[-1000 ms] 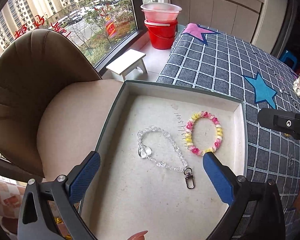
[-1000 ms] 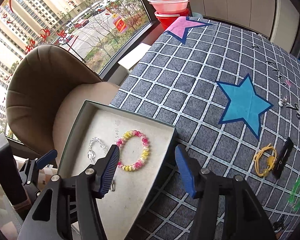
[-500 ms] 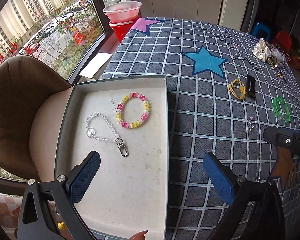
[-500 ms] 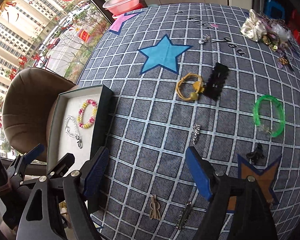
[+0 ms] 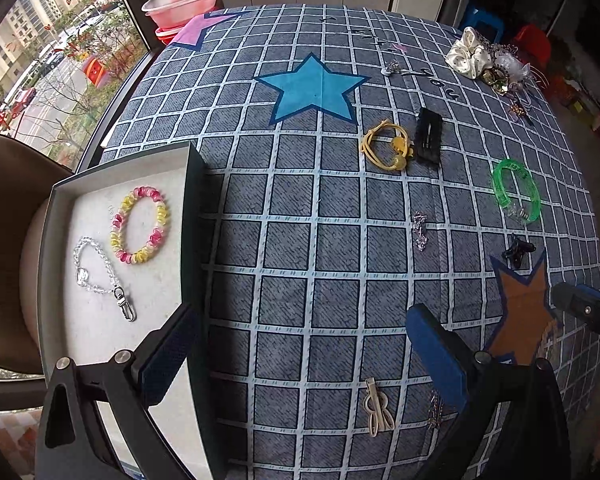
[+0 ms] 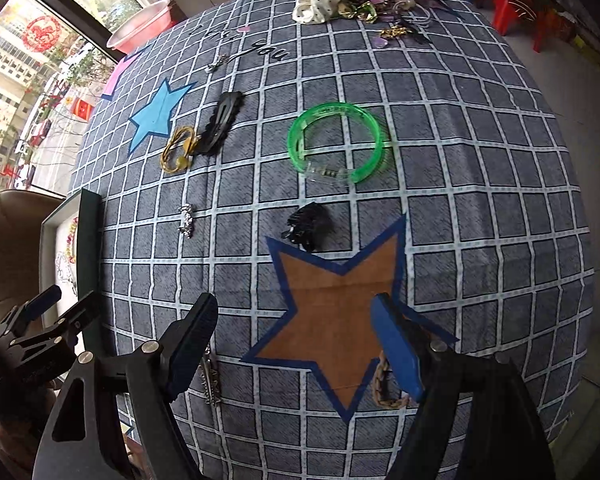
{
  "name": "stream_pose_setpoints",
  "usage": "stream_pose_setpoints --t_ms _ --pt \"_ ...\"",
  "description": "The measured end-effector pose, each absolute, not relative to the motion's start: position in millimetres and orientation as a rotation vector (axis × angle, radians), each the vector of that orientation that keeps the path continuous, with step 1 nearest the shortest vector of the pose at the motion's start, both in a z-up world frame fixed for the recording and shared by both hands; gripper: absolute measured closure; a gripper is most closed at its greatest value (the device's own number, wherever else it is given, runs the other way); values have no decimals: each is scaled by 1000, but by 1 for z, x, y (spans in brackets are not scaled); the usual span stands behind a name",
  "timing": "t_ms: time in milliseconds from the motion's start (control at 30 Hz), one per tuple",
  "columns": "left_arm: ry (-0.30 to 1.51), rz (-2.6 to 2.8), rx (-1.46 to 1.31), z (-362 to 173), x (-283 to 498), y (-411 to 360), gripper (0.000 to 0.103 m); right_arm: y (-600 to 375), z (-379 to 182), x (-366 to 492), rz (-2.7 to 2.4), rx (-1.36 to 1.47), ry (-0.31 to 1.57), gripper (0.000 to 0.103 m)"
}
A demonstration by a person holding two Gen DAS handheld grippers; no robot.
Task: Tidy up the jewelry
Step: 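Move both tools back over the jewelry on the table, then grasp the yellow hair tie with the left tool while the right tool grasps the green bangle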
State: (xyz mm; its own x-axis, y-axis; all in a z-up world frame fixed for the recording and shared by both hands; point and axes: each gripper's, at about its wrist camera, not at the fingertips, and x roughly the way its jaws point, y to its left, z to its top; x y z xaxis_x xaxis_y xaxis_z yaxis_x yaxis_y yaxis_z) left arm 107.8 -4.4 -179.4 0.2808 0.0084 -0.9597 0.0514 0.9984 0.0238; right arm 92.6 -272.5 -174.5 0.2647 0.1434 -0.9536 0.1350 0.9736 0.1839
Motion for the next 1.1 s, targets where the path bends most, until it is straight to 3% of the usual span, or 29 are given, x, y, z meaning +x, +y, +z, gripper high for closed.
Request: stream_pose_setpoints --t_ms 533,1033,1100 --pt "1259 70 19 -201 205 -25 0 -319 -179 153 -68 203 1298 22" --pt "1269 67 57 -236 236 -40 0 -317 -204 200 -65 69 1306 22" --pt "1275 59 67 -240 237 -41 6 -313 -210 205 -63 54 1312 22"
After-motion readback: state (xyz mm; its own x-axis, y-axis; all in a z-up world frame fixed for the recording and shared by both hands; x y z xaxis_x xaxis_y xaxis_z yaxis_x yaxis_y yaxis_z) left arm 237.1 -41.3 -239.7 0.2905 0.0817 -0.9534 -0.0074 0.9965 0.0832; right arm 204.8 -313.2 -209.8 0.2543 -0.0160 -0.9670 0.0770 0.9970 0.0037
